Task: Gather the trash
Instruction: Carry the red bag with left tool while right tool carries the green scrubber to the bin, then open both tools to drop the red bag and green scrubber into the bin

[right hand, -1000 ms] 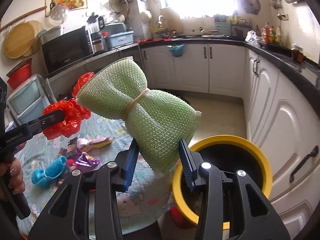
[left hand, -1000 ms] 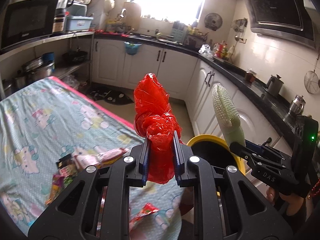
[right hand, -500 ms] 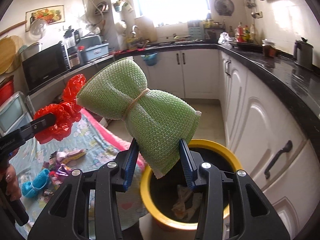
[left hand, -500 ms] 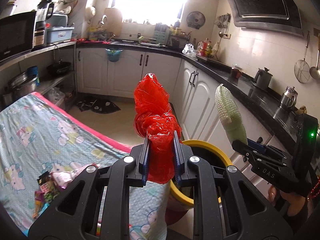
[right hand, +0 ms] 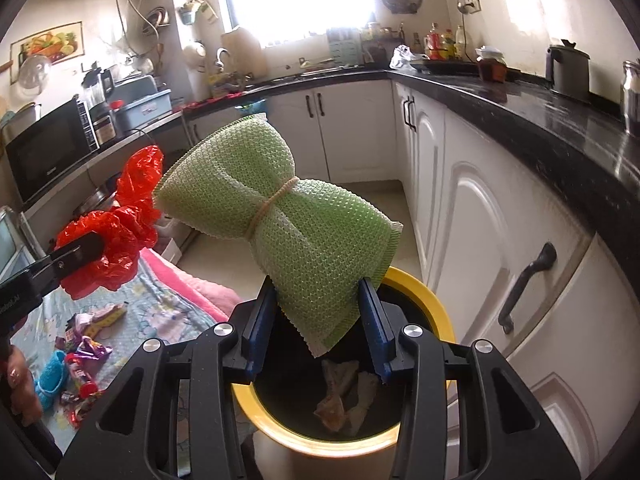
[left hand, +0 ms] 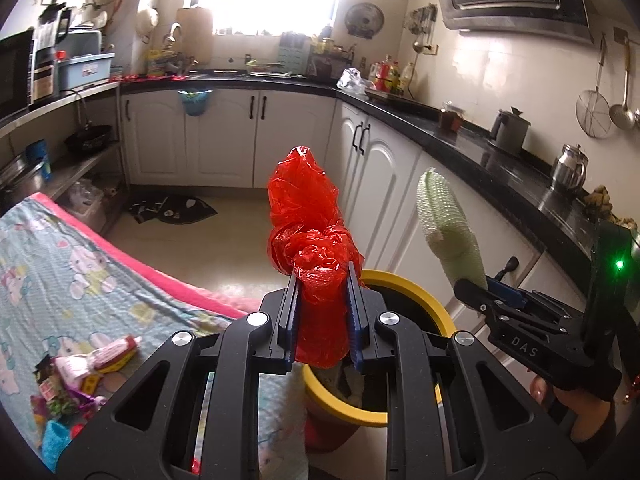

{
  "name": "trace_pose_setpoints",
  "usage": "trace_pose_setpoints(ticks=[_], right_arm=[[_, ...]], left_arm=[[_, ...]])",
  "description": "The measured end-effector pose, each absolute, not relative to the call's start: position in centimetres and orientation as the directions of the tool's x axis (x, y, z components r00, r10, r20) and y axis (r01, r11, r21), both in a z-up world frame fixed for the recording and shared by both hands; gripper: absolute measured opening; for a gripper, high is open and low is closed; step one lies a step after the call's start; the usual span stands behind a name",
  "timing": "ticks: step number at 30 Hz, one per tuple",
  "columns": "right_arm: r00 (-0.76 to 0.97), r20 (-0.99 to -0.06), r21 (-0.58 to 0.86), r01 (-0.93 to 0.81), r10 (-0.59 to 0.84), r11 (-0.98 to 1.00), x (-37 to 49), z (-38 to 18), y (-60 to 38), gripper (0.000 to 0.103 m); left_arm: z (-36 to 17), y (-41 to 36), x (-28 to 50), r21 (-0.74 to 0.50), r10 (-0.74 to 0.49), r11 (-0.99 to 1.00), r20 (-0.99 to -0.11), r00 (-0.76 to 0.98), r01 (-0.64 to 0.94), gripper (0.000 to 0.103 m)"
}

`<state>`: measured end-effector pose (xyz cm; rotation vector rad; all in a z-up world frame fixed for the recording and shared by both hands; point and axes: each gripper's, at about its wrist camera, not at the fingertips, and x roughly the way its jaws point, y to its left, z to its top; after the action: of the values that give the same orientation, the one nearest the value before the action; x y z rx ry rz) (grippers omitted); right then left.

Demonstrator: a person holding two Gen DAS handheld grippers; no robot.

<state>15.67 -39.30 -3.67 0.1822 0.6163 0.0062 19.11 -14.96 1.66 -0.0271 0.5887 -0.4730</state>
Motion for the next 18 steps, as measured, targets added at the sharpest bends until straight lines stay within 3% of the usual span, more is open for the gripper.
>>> trace_pose_setpoints(ticks=[18], right_arm=[[0.727, -0.685, 0.185, 0.104, 0.052, 0.977, 17.7, -9.1, -40.3, 0.041]], left_arm=[[-3.0, -19.1, 21.6, -0.175, -0.467, 0.867, -0.611, 0.639, 0.466, 0.015]])
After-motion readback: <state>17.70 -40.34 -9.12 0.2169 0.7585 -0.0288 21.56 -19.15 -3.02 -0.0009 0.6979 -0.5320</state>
